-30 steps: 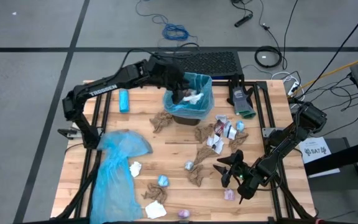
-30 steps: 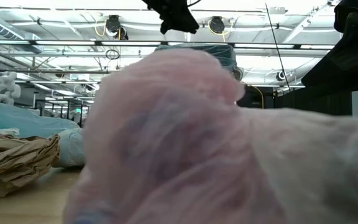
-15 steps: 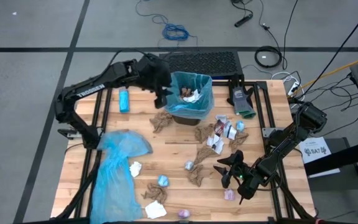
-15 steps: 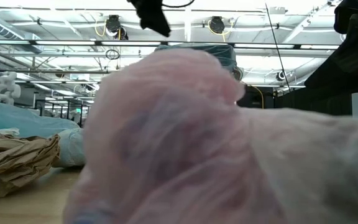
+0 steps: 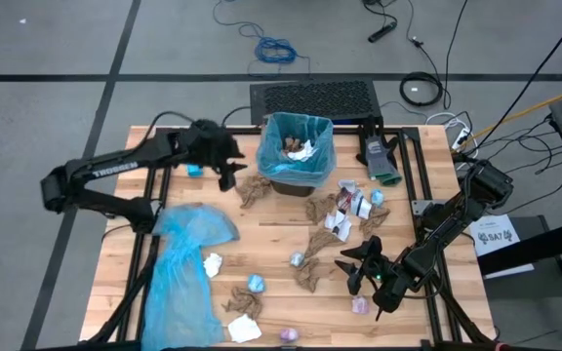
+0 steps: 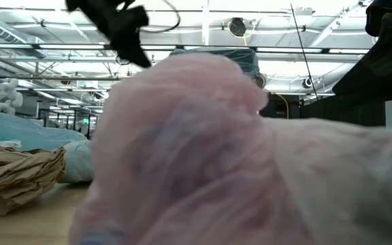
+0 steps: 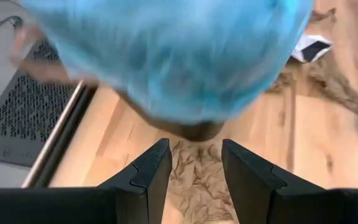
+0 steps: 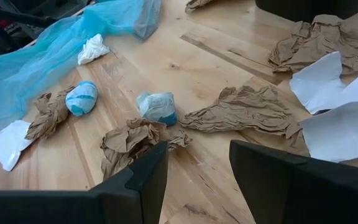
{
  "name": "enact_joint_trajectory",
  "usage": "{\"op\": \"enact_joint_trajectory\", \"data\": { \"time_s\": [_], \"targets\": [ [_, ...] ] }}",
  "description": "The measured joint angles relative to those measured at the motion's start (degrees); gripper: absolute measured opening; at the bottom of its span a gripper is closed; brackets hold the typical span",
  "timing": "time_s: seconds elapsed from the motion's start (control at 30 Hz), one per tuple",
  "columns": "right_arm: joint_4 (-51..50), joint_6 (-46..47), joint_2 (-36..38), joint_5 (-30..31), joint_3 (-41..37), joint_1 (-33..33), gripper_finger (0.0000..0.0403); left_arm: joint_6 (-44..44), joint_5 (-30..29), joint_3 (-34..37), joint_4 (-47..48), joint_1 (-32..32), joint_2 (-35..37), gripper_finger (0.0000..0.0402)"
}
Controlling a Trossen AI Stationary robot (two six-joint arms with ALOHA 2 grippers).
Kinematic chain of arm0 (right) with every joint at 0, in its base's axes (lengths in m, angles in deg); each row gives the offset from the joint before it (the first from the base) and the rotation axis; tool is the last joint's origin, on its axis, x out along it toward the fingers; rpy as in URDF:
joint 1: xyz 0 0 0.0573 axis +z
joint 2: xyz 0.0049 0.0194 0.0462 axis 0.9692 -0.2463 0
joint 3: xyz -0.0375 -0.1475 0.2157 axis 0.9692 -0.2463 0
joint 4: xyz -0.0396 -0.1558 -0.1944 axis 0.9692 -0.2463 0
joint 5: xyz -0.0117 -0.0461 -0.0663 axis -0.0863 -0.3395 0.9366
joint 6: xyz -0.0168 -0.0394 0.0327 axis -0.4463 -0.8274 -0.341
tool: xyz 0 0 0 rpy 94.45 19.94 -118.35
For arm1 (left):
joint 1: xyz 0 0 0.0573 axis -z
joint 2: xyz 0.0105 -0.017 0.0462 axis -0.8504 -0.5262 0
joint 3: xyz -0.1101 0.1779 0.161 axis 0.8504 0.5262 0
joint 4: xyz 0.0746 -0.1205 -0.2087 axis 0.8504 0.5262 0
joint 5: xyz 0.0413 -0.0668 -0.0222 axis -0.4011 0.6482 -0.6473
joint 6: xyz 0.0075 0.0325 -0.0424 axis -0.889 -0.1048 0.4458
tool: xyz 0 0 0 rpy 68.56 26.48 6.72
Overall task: Place trash/remove bag and relplace
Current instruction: Put the brown paper into the trash bin
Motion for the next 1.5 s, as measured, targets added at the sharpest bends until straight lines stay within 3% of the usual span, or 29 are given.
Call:
{"op": "enact_joint_trajectory", "data": {
  "time_s": [0.23, 0.4, 1.07, 1.23, 1.5],
  "targets": [
    [-0.01, -0.19, 0.0, 0.02, 0.0, 0.0, 0.0164, 3.14, 5.24, 24.71, -26.59, -4.17, 3.11, 0.0148],
    [-0.01, -1.35, 0.0, 0.47, 0.0, -0.02, 0.0164, 3.23, 5.23, 32.0, -41.2, -4.89, 0.04, 0.0148],
    [-0.07, -2.89, 0.0, 1.58, 0.0, -0.77, 0.0164, 3.27, 7.12, 31.23, -55.87, -1.73, -18.92, 0.0148],
    [-0.07, -2.93, 0.0, 1.74, 0.0, -0.79, 0.0164, 4.68, 4.76, 27.49, -55.83, -1.69, -22.61, 0.0148],
    [-0.05, -2.93, 0.0, 1.73, 0.0, -0.79, 0.0164, 4.75, 2.46, 22.3, -46.76, -1.67, -29.77, 0.0148]
  ]
}}
